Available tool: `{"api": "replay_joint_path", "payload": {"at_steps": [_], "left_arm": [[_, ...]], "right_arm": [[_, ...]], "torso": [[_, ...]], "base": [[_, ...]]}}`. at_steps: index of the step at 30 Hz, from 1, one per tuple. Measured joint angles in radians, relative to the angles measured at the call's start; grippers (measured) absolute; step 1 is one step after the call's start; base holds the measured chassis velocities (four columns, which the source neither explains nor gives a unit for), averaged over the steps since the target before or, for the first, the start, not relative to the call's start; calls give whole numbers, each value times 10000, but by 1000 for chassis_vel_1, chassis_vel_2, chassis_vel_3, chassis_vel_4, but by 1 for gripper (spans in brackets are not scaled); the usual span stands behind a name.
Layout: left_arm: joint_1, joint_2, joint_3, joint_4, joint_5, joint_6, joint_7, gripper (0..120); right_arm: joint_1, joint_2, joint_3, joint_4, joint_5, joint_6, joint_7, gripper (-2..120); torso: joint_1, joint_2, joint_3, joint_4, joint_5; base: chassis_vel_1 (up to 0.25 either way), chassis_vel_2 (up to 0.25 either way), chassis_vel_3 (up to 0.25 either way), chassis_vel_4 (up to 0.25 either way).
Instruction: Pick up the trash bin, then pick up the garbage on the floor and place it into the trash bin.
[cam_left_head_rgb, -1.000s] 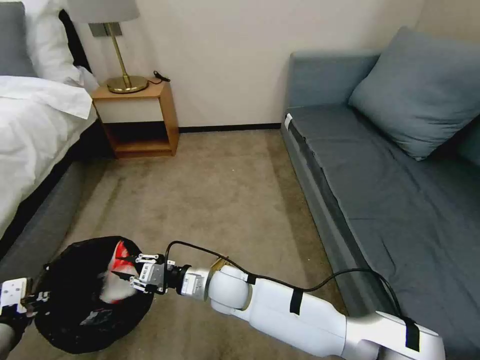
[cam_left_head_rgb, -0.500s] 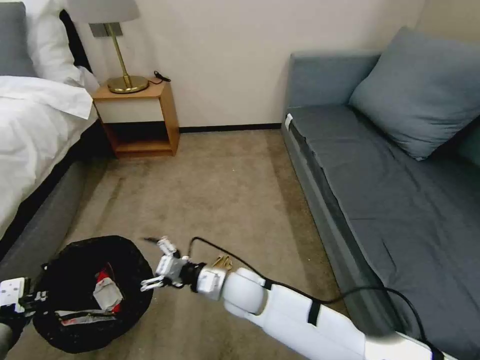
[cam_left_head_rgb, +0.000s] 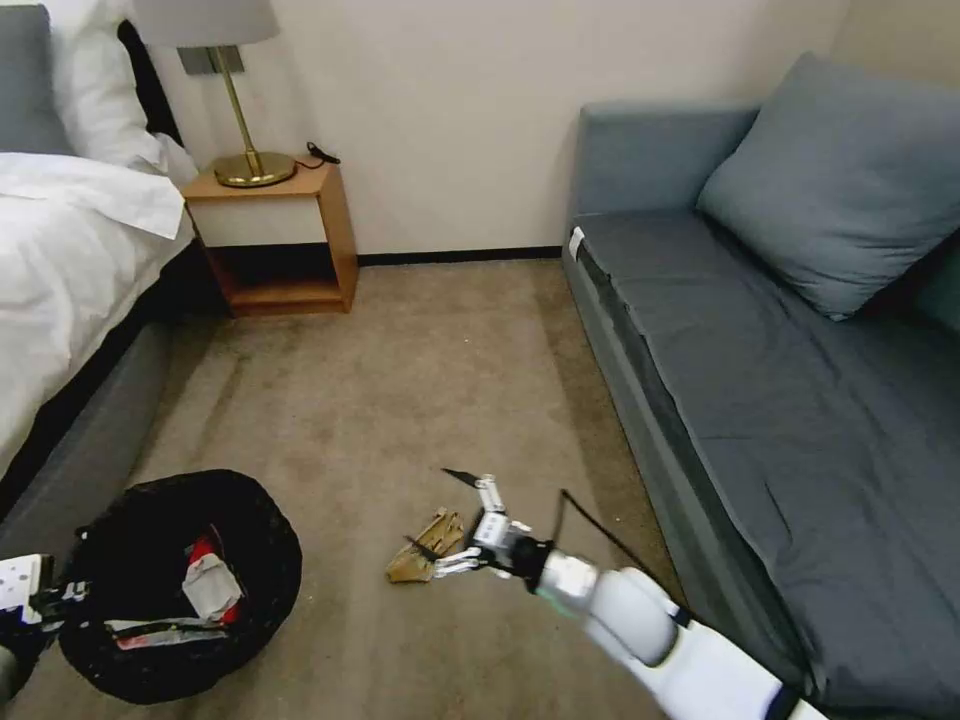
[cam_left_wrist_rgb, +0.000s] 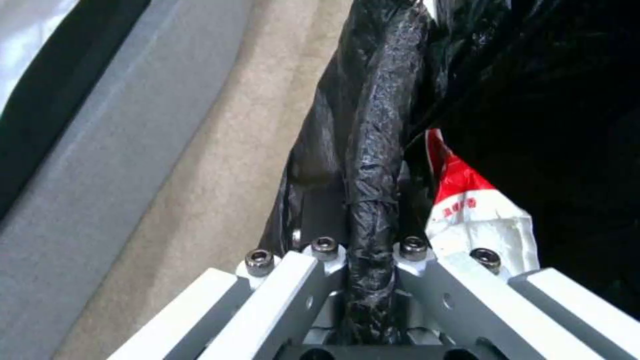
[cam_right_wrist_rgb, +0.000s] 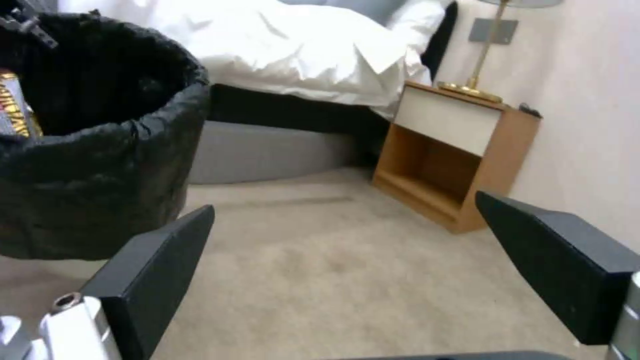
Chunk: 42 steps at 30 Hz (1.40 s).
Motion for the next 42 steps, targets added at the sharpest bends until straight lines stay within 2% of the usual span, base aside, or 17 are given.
{"api": "replay_joint_path", "payload": {"at_steps": [4, 13, 23, 38, 42], "left_arm": [[-4, 4, 28, 17, 0, 0, 1, 2], [6, 28, 2, -32, -26, 0, 6, 2], [-24, 68, -123, -74, -85, 0, 13, 2], [53, 22, -296, -266, -150, 0, 14, 2], [119, -25, -346, -336, -152, 0, 14, 2]], "right_arm": [[-459, 16, 482, -20, 90, 261, -213, 100], [-637, 165, 444, -192, 53, 518, -623, 100], [-310, 91, -128, -679, -180, 175, -655, 100], [304, 24, -1139, -1662, -1013, -1032, -253, 100], [442, 35, -1314, -1965, -1262, -1092, -268, 100]], "torso": [[0, 0, 0, 3, 0], [0, 0, -1, 3, -1], [0, 0, 1, 3, -3], [0, 0, 0, 4, -3], [0, 0, 0, 4, -2]], "base": [[0, 0, 0, 0], [0, 0, 0, 0], [-111, 123, 107, -119], [-83, 77, 91, -86], [-111, 109, 102, -109]]}}
